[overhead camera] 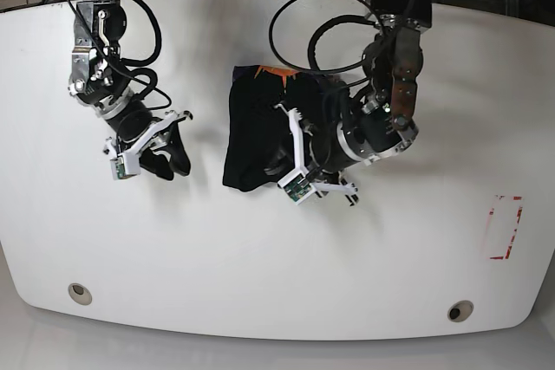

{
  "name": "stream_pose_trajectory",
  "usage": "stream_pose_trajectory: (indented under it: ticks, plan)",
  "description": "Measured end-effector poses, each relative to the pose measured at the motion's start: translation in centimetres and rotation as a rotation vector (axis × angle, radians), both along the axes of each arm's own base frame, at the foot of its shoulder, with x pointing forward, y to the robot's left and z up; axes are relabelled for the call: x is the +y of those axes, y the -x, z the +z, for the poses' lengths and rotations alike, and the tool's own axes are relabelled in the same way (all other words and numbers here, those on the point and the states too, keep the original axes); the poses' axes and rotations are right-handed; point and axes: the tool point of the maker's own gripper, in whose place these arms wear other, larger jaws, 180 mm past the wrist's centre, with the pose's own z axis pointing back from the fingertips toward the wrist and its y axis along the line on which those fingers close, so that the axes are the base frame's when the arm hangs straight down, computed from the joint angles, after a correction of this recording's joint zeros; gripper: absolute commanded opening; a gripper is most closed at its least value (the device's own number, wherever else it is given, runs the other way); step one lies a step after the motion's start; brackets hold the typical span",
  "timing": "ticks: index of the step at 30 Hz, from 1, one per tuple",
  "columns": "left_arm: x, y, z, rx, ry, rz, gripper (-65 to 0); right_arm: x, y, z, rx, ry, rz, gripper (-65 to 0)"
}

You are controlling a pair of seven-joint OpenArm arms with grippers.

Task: Layout the t-shirt on the table in an organized manner, then fold the t-shirt properly
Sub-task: 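Release the right gripper and grasp the folded bundle with the left gripper, then carry the folded bundle with the left gripper to the table's edge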

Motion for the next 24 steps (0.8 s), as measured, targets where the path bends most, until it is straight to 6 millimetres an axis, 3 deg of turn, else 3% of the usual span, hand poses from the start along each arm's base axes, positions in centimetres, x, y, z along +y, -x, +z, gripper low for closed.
stream_pose_trajectory:
  ticks: [6,9,12,17,24]
  plan:
    - [-3.0,-0.4,-1.4,0.070,0.126,0.028,-49.9,-1.8,0.2,0.4,-0.003,0.013,-0.044,-45.3]
    - [-3.6,-0.7,-3.6,0.129,0.206,0.086,-49.9,-3.0,0.2,0.6,-0.008,0.018,-0.078,-45.3]
    - [-3.0,-1.0,-6.7,0.190,0.258,0.202,-49.9,-3.6,0.1,0.8,-0.014,0.024,-0.090,-45.3]
    - [-3.0,0.4,-10.6,0.207,0.241,0.289,-49.9,-3.3,0.2,0.7,-0.012,0.018,-0.082,-45.3]
    - [-5.5,2.7,-12.8,0.107,0.180,0.228,-49.9,-3.1,0.6,0.1,0.006,0.017,-0.079,-45.3]
